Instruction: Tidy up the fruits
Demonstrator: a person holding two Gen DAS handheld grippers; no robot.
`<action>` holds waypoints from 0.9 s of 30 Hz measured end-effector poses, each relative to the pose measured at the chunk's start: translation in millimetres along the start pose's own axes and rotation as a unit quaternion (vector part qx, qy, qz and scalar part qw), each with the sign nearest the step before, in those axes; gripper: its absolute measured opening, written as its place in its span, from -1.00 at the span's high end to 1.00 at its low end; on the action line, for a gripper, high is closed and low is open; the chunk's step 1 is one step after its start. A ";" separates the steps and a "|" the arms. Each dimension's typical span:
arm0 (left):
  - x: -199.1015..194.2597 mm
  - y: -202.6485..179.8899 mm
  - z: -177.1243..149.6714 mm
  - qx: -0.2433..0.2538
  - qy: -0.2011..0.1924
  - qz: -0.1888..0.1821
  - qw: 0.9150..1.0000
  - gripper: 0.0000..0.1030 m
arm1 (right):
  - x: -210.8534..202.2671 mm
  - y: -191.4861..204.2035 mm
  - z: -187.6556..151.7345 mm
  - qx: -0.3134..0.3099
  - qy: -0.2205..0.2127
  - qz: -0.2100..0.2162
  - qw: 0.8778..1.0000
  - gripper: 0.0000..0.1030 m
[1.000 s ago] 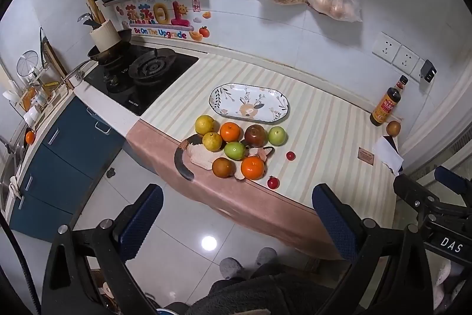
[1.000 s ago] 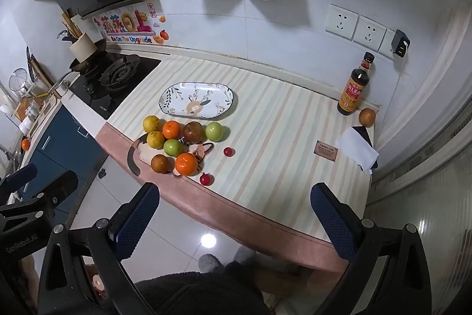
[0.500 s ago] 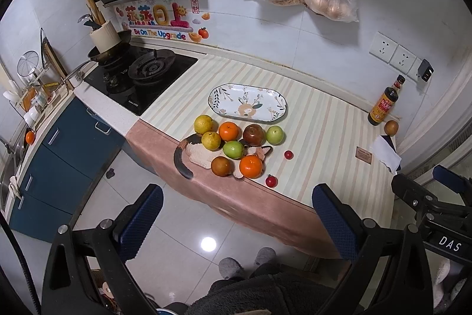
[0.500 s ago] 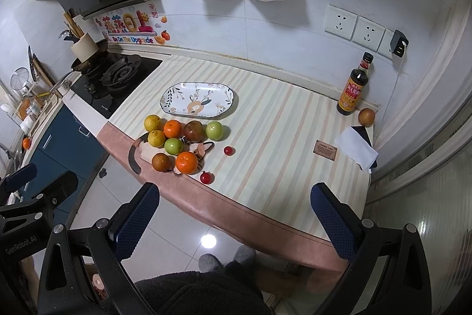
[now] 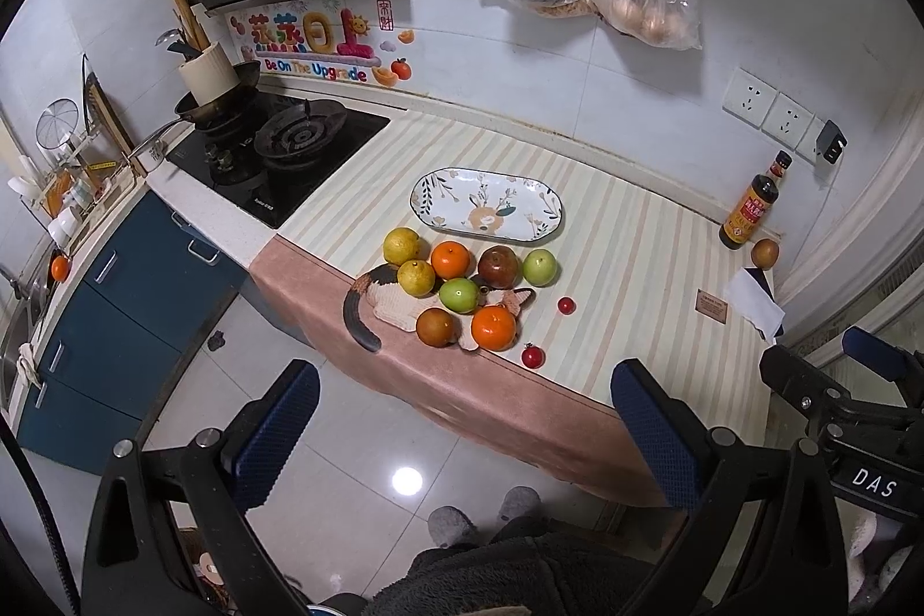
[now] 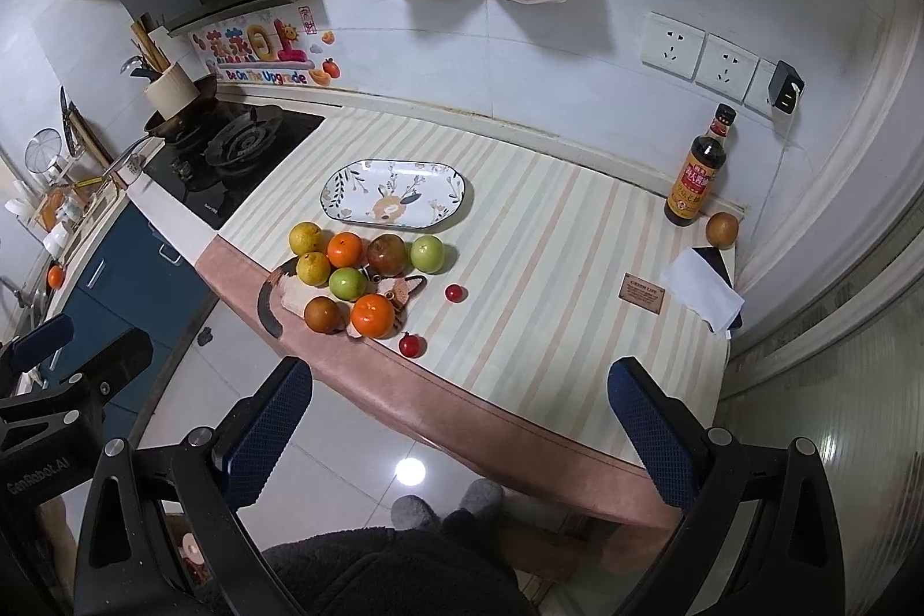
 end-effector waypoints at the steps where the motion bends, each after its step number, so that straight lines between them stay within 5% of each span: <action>1: -0.8 -1.2 0.5 -0.001 0.000 0.000 1.000 -1.00 | -0.2 0.5 -0.1 0.000 0.000 0.000 1.000 -1.00; 27: -10.5 -1.6 0.0 -0.001 -0.005 -0.003 1.000 -1.00 | 1.8 2.9 -1.1 0.000 -0.003 0.000 1.000 -1.00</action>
Point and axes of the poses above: each gripper's, at about its wrist camera, not at the fingertips, and x roughly the way its jaws point, y to its left, z to its top, the point moved 4 cm from there along x, roughly the way its jaws point
